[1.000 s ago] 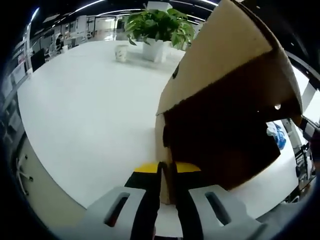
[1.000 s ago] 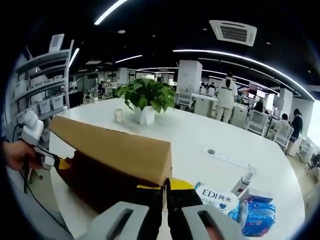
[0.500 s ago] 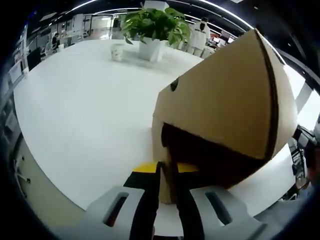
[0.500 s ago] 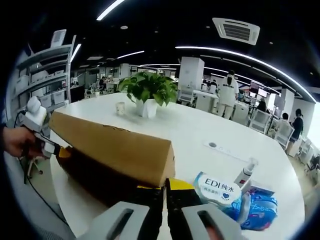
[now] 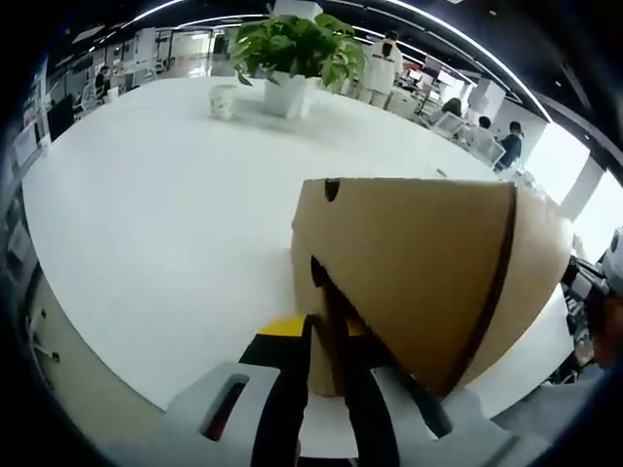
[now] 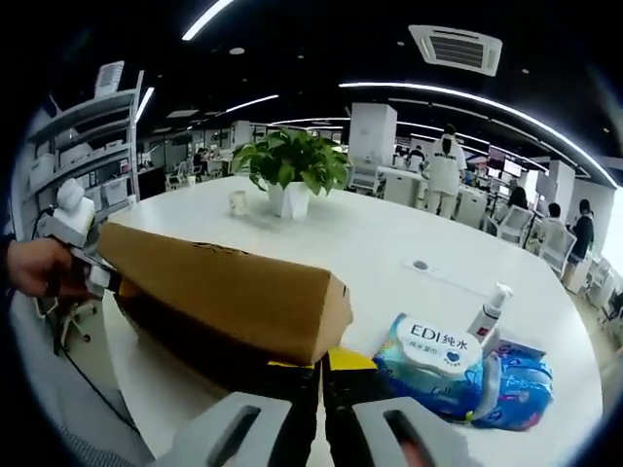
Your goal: Operate the shoe box by opening the lid, removing the specified soft item, and placing it in the target area until the item is outside and the box remains undamaged.
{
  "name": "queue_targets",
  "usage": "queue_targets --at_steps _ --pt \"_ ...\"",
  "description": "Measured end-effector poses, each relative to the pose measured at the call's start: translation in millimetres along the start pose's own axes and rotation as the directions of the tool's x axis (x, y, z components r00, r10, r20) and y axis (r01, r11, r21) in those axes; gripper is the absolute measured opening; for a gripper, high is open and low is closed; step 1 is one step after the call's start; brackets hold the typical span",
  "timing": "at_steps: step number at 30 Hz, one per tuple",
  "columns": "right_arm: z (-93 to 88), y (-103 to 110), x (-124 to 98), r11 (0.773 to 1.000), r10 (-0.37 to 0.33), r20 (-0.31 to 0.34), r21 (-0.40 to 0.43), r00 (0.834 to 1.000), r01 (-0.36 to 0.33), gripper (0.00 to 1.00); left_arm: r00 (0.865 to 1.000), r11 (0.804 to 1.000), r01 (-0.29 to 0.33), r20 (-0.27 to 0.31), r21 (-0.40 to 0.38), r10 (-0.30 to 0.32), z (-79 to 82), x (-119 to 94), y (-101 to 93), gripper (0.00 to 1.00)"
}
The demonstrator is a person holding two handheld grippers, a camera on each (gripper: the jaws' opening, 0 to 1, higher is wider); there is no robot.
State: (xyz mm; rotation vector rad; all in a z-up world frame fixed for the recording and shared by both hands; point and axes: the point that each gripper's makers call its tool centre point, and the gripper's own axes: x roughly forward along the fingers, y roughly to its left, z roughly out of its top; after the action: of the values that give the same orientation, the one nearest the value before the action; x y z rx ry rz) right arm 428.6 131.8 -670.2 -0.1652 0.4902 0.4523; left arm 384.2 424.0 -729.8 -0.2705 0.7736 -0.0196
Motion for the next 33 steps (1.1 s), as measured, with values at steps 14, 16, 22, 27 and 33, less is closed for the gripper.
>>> queue_targets --at_steps 14,16,22,27,33 --pt "-5.8 0.9 1.2 0.999 0.007 -0.011 0.035 1.0 -0.007 0.0 1.0 0.999 0.015 0.008 0.045 -0.016 4.1 -7.3 -1.5 0.1" --pt "-6.2 0.8 1.3 0.999 0.006 -0.011 0.037 1.0 -0.006 0.0 1.0 0.998 0.017 0.01 0.056 -0.018 6.0 -8.8 -1.5 0.1" --pt "-6.9 -0.8 0.8 0.999 0.005 -0.01 0.048 1.0 -0.004 0.0 1.0 0.997 0.008 0.025 0.08 -0.01 8.6 -15.6 0.6 0.11" --pt "-9.9 -3.6 -1.4 0.998 -0.002 -0.014 0.055 1.0 0.002 0.0 0.999 0.995 0.004 0.04 0.103 -0.008 8.7 -24.5 1.1 0.1" --pt "-13.0 -4.0 -4.6 0.998 -0.001 -0.017 0.062 1.0 0.003 0.0 0.998 0.989 -0.004 0.06 0.146 -0.005 8.1 -36.8 3.4 0.1"
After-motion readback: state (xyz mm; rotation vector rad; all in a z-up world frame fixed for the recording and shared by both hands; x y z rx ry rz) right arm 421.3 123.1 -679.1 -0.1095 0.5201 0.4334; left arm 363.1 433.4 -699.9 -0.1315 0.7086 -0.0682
